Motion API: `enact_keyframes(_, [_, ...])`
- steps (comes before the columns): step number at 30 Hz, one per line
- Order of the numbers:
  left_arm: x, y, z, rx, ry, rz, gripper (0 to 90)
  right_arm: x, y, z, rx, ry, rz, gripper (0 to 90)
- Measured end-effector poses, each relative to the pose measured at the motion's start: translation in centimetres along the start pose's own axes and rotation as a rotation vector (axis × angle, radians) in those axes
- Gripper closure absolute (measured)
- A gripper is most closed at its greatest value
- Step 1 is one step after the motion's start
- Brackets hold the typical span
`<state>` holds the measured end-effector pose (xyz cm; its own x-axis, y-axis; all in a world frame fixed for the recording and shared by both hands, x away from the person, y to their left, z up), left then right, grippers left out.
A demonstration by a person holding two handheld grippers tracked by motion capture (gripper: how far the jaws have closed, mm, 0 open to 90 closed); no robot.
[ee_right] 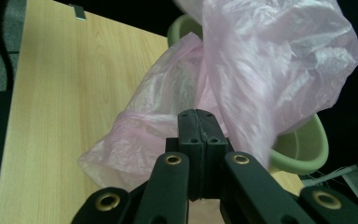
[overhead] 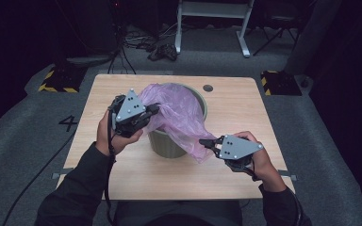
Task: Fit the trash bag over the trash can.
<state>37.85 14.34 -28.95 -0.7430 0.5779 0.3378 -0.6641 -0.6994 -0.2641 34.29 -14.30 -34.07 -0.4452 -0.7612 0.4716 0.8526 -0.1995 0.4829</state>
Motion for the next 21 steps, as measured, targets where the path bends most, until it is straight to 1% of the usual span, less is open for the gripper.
enact_keyframes(2, [0.0, -0.4, 0.0, -0.002, 0.000, 0.005, 89.6, 0.1, -0.1, -0.1, 0.004, -0.006, -0.008, 90.0])
enact_keyframes(3, [0.1, -0.5, -0.1, -0.011, -0.005, 0.021, 89.6, 0.3, -0.1, -0.3, 0.005, -0.015, -0.016, 90.0])
enact_keyframes(4, [0.1, -0.6, -0.1, -0.015, -0.008, 0.026, 89.7, 0.4, 0.0, -0.4, 0.001, -0.018, -0.021, 90.0])
enact_keyframes(5, [0.2, -0.6, -0.2, -0.019, -0.009, 0.021, 89.8, 0.6, 0.0, -0.5, -0.004, -0.017, -0.022, 90.0])
enact_keyframes(6, [0.2, -0.6, -0.3, -0.026, -0.015, 0.035, 89.9, 0.8, 0.2, -0.7, -0.008, -0.017, -0.024, 90.0])
enact_keyframes(7, [0.2, -0.7, -0.4, -0.038, -0.024, 0.051, 89.9, 1.0, 0.2, -0.9, -0.003, -0.021, -0.024, 90.0])
enact_keyframes(8, [0.1, -0.8, -0.5, -0.037, -0.032, 0.050, 90.0, 1.2, 0.2, -1.0, 0.003, -0.025, -0.024, 90.0])
enact_keyframes(10, [0.1, -1.4, -0.7, -0.024, -0.036, 0.075, 89.9, 1.7, 0.1, -1.2, 0.015, -0.032, -0.023, 90.0])
enact_keyframes(11, [0.1, -1.6, -0.8, -0.022, -0.041, 0.077, 90.0, 2.0, 0.1, -1.4, 0.020, -0.028, -0.015, 90.0])
enact_keyframes(14, [-0.1, -2.8, -1.4, 0.014, -0.048, 0.095, 89.9, 2.5, 0.0, -1.9, 0.021, -0.025, -0.001, 90.0])
enact_keyframes(15, [-0.2, -3.1, -1.6, 0.013, -0.053, 0.104, 89.9, 2.6, 0.0, -2.1, 0.021, -0.032, 0.004, 90.0])
enact_keyframes(16, [-0.4, -3.5, -1.9, 0.019, -0.056, 0.123, 89.9, 2.6, -0.1, -2.2, 0.026, -0.041, 0.003, 90.0])
enact_keyframes(17, [-0.6, -4.1, -2.3, 0.041, -0.062, 0.126, 89.9, 2.6, -0.2, -2.4, 0.034, -0.052, 0.007, 90.0])
enact_keyframes(18, [-0.7, -4.4, -2.6, 0.053, -0.067, 0.128, 90.0, 2.6, -0.3, -2.6, 0.036, -0.062, 0.018, 90.0])
enact_keyframes(19, [-0.9, -5.0, -3.0, 0.063, -0.072, 0.146, 89.9, 2.5, -0.3, -2.7, 0.033, -0.071, 0.020, 90.0])
enact_keyframes(21, [-1.2, -5.9, -3.7, 0.093, -0.075, 0.162, 90.0, 2.3, -0.3, -3.1, 0.042, -0.103, 0.016, 90.0])
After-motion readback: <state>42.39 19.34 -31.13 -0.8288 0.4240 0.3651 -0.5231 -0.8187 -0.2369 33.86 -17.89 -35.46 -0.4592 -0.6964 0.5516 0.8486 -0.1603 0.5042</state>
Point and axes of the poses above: each handheld gripper's, and its own axes: x roughly backward along the jaws, z roughly out of its top, y roughly to its right, the point moved 2 cm from there along -x, roughly forward along the jaws, and after that the axes turned 4 degrees about z, right-handed, at the moved point
